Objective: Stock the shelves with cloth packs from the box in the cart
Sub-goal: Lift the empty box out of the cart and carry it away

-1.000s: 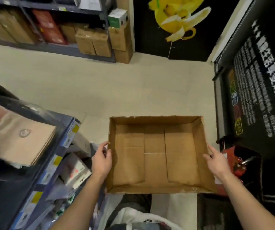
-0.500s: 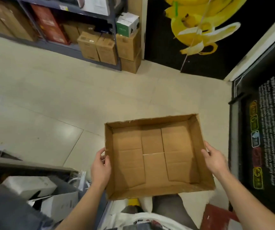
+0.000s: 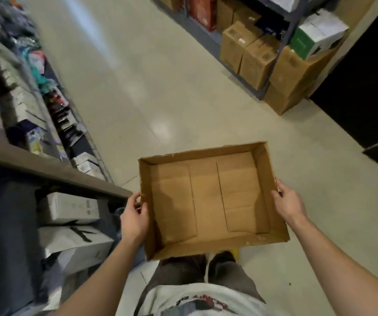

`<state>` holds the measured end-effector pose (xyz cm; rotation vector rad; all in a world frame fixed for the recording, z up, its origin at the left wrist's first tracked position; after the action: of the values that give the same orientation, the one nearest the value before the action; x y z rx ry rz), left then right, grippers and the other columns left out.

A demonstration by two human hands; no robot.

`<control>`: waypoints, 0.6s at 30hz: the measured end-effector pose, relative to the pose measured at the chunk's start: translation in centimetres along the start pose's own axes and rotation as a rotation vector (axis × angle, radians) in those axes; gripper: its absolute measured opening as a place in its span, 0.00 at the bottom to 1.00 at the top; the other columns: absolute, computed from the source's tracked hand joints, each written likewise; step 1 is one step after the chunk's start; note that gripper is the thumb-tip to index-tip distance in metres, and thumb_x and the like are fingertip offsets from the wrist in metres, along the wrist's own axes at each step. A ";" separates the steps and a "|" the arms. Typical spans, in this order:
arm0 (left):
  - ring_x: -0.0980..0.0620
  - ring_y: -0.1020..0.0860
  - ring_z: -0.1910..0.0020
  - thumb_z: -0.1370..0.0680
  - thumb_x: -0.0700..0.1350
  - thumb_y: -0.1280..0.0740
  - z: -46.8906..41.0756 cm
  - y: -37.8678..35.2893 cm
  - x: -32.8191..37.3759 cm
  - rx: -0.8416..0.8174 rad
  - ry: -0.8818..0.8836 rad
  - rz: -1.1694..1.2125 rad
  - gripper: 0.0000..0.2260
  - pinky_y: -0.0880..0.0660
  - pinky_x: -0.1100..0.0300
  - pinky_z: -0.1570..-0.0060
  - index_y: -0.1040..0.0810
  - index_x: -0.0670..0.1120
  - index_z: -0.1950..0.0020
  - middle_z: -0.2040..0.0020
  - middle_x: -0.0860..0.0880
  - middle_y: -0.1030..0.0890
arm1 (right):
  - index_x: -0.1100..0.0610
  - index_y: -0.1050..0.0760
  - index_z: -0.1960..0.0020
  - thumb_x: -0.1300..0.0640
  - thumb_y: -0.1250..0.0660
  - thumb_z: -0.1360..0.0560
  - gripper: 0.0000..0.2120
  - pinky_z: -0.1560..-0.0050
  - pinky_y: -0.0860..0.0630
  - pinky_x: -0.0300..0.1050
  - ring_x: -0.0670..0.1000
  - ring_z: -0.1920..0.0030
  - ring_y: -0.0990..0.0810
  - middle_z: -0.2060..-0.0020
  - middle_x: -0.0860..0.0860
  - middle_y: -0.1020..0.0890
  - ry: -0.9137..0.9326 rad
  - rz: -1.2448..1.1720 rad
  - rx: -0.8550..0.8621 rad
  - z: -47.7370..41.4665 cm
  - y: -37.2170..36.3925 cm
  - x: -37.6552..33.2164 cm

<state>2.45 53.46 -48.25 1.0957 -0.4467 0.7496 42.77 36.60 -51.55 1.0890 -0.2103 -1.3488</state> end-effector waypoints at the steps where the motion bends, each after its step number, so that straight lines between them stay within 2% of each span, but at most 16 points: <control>1: 0.54 0.22 0.47 0.15 0.46 0.36 -0.6 0.1 0.1 0.018 0.025 0.014 0.19 0.24 0.54 0.43 0.29 0.51 0.23 0.39 0.50 0.21 | 0.49 0.34 0.22 0.55 0.38 0.17 0.24 0.32 0.29 0.49 0.62 0.32 0.24 0.30 0.56 0.23 0.027 0.017 -0.020 -1.5 -0.1 -1.6; 6: 0.46 0.21 0.38 0.15 0.46 0.36 -5.6 0.0 -0.3 0.062 0.129 0.064 0.20 0.24 0.45 0.35 0.31 0.51 0.22 0.34 0.45 0.20 | 0.49 0.33 0.22 0.55 0.37 0.17 0.24 0.32 0.29 0.48 0.60 0.33 0.23 0.31 0.55 0.22 0.075 0.107 -0.089 -8.3 -2.0 -8.4; 9: 0.50 0.22 0.40 0.15 0.47 0.37 -9.5 -0.6 -0.6 0.077 0.186 0.080 0.20 0.25 0.47 0.36 0.31 0.52 0.22 0.34 0.47 0.21 | 0.47 0.34 0.22 0.53 0.38 0.16 0.23 0.32 0.28 0.50 0.59 0.34 0.22 0.32 0.53 0.21 0.107 0.163 -0.097 -12.0 -3.6 -12.3; 12: 0.52 0.22 0.44 0.15 0.46 0.36 -12.9 -1.6 -1.2 0.125 0.253 0.093 0.19 0.23 0.49 0.40 0.30 0.53 0.24 0.37 0.48 0.20 | 0.48 0.34 0.21 0.54 0.38 0.16 0.23 0.32 0.28 0.52 0.59 0.34 0.22 0.33 0.54 0.21 0.124 0.207 -0.132 -15.4 -5.6 -15.2; 15: 0.56 0.21 0.51 0.15 0.43 0.35 -16.1 -3.4 -2.7 0.161 0.341 0.117 0.19 0.20 0.52 0.47 0.29 0.51 0.24 0.47 0.54 0.20 | 0.48 0.32 0.22 0.54 0.38 0.16 0.23 0.33 0.25 0.53 0.60 0.38 0.20 0.37 0.56 0.18 0.135 0.279 -0.177 -20.0 -8.7 -17.1; 18: 0.62 0.24 0.55 0.16 0.42 0.35 -20.2 -6.5 -6.1 0.160 0.414 0.105 0.18 0.26 0.62 0.57 0.29 0.50 0.25 0.52 0.60 0.24 | 0.48 0.33 0.22 0.53 0.39 0.16 0.22 0.35 0.24 0.53 0.61 0.40 0.19 0.39 0.56 0.17 0.125 0.349 -0.255 -25.4 -13.6 -18.1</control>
<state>2.42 68.30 -64.64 1.0362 -0.0933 1.0913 45.95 66.90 -66.67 0.8705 -0.1249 -0.9627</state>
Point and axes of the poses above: each hand's wrist, its own z-axis away from the middle knuckle, its own y-axis out of the back of the hand, x = y × z, the point moved 2 cm from there along -z, towards the middle knuckle
